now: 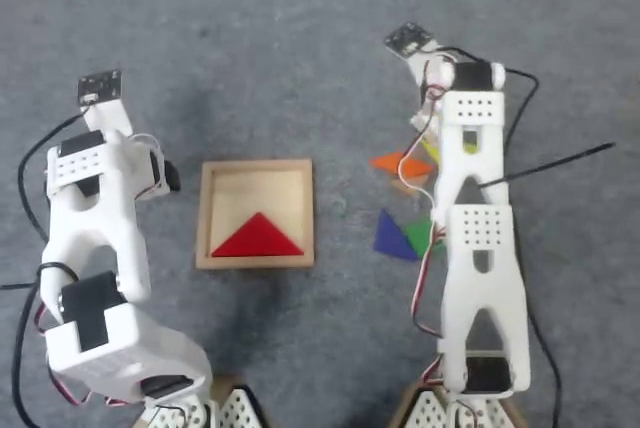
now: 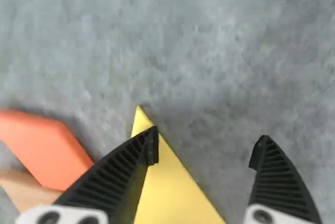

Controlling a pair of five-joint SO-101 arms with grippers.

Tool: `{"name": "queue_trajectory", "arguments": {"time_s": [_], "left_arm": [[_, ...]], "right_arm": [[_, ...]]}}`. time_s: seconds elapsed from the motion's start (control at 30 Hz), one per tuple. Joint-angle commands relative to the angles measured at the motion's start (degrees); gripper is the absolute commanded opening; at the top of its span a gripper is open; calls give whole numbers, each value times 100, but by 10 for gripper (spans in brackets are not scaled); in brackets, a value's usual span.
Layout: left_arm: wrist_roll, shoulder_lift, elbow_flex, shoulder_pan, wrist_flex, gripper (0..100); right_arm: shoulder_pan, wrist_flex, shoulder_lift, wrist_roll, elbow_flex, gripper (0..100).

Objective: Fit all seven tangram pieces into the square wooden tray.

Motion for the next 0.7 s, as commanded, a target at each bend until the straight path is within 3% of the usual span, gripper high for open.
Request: {"name": "queue_trajectory", "arguments": {"time_s": [0.0,0.17,0.27,0.5,0.67], "left_arm": [[53,-316,-31,0,-79,221],[53,-308,-22,0,-97,221],[53,-308,-22,0,-97,221],[53,-308,-31,0,-97,221],[44,-308,-31,9,-114,221]], "right_arm": [[338,268,-778,-141,-79,299],[840,303,-1982,-290,18,299],[963,312,-2809,-176,791,299],[892,259,-5437,325,4967,299],[804,-637,-6519,1662,7745,302]]}}
